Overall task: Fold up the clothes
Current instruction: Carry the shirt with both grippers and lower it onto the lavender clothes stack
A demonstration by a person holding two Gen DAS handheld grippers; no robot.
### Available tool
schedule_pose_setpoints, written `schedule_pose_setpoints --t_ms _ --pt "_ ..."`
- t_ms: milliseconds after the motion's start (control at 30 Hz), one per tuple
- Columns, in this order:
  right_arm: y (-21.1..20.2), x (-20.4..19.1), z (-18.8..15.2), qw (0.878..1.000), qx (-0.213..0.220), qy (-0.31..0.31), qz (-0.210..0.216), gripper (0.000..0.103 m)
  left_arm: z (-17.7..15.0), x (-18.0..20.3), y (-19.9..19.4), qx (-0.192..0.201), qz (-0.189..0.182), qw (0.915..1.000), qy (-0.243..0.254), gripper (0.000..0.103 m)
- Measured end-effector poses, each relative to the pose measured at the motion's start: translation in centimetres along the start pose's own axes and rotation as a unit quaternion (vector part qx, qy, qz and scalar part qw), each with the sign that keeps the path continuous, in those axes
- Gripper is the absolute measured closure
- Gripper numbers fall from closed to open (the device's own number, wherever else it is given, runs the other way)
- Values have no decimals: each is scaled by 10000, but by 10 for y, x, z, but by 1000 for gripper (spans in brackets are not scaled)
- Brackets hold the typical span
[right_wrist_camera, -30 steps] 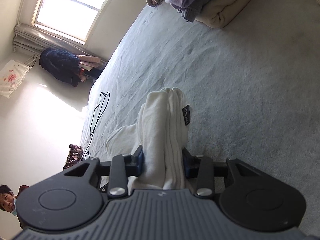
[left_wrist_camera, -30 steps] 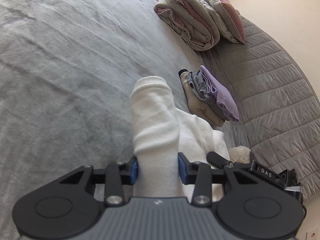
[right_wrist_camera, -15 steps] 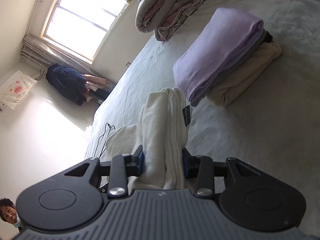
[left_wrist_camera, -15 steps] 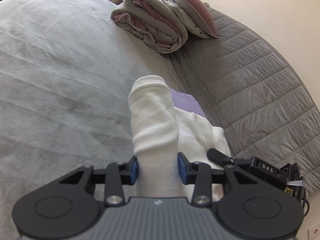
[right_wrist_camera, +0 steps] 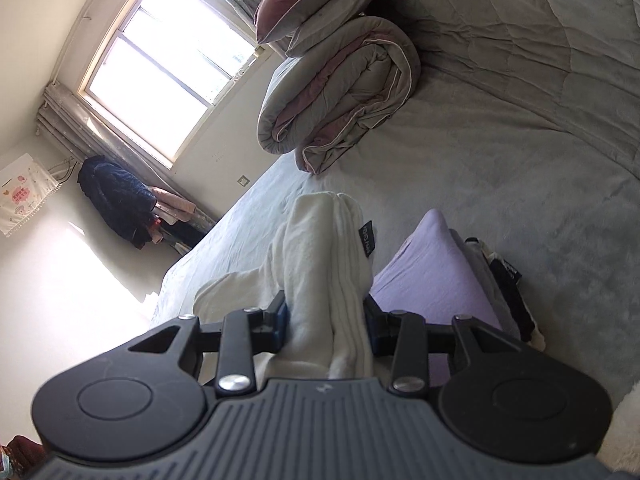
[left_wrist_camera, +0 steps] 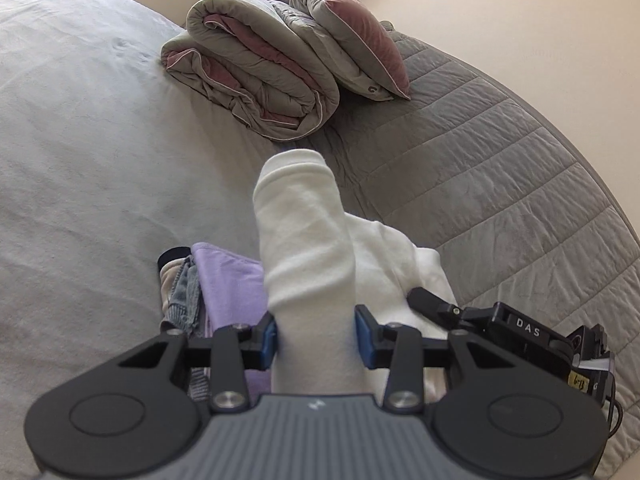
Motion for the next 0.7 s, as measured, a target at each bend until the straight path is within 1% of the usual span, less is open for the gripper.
schedule_pose_setpoints --t_ms 133,200,233,267,333,367,400,433,500,533,567,633,667,700 --pt "21 19 16 9998 89 -104 -131 61 -10 -12 27 48 286 9996 64 61" --pt "30 33 10 9993 138 -125 -313 58 -14 -17 35 103 497 9986 170 56" --pt "31 37 8 9990 201 -146 -366 54 -14 -18 36 170 598 9978 249 52" --pt "31 41 6 9988 274 -163 -368 52 -14 -18 36 256 669 9968 348 48" --pt "27 43 9 9976 519 -272 -366 46 -7 -13 28 635 758 9931 638 45" --pt "23 41 12 9962 654 -400 -414 46 -1 -10 22 925 815 9889 831 40" --pt "19 37 16 9940 805 -582 -458 46 5 -7 17 1205 854 9838 1016 39" --pt "14 32 20 9907 971 -811 -499 46 10 -4 15 1374 852 9802 1141 39" --pt "5 18 25 9815 1312 -1308 -490 46 18 1 15 1521 787 9766 1301 40" --pt "2 10 26 9762 1454 -1546 -453 48 20 4 17 1523 735 9761 1364 41" --pt "0 3 25 9714 1543 -1760 -399 49 21 7 21 1477 671 9765 1420 47" --pt "-1 -9 18 9618 1635 -2176 -307 62 18 11 29 1369 606 9762 1570 51" --pt "1 -13 13 9577 1622 -2358 -303 66 15 11 33 1310 610 9759 1633 54" --pt "4 -15 8 9533 1592 -2546 -325 75 12 9 37 1252 624 9760 1668 56"
Point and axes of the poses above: each gripper's, at about its wrist camera, not at the fingertips, and y roughly the way its jaws point, x to its right, z to its top, the point moved 5 cm from there along y, roughly the way its jaws point, and after that the axes turned 11 degrees about x, right-handed, at the moved point
